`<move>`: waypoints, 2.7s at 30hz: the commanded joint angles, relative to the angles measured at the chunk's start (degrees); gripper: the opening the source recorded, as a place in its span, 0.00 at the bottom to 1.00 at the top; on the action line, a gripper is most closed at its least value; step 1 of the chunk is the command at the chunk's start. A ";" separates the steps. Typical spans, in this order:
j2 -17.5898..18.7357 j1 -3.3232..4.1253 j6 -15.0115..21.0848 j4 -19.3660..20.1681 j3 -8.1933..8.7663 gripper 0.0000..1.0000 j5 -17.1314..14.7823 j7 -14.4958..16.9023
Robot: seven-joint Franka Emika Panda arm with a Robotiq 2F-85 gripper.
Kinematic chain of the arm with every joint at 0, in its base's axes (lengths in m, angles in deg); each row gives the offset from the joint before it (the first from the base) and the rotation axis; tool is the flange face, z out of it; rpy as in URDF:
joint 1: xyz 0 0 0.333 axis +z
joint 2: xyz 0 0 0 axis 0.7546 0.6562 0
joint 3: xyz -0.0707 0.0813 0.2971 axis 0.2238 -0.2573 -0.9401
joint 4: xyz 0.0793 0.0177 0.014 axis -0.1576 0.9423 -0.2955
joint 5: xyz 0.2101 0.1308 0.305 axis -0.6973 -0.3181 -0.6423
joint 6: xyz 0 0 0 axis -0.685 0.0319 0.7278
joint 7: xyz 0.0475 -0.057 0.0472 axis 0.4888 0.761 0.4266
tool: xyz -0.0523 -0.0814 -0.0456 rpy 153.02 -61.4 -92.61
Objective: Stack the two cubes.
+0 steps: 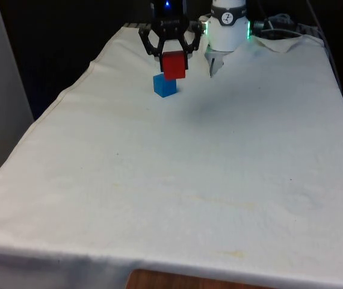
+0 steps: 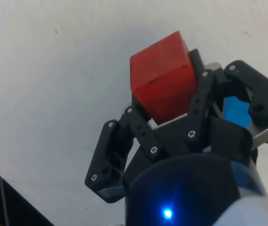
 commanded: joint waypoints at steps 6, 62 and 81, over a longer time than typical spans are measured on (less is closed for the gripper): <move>-2.64 -0.17 0.40 2.98 1.20 0.00 2.52 -0.11; -21.60 -1.78 6.76 26.41 10.43 0.00 15.07 3.21; -21.31 -1.43 11.34 30.83 13.81 0.00 14.55 6.59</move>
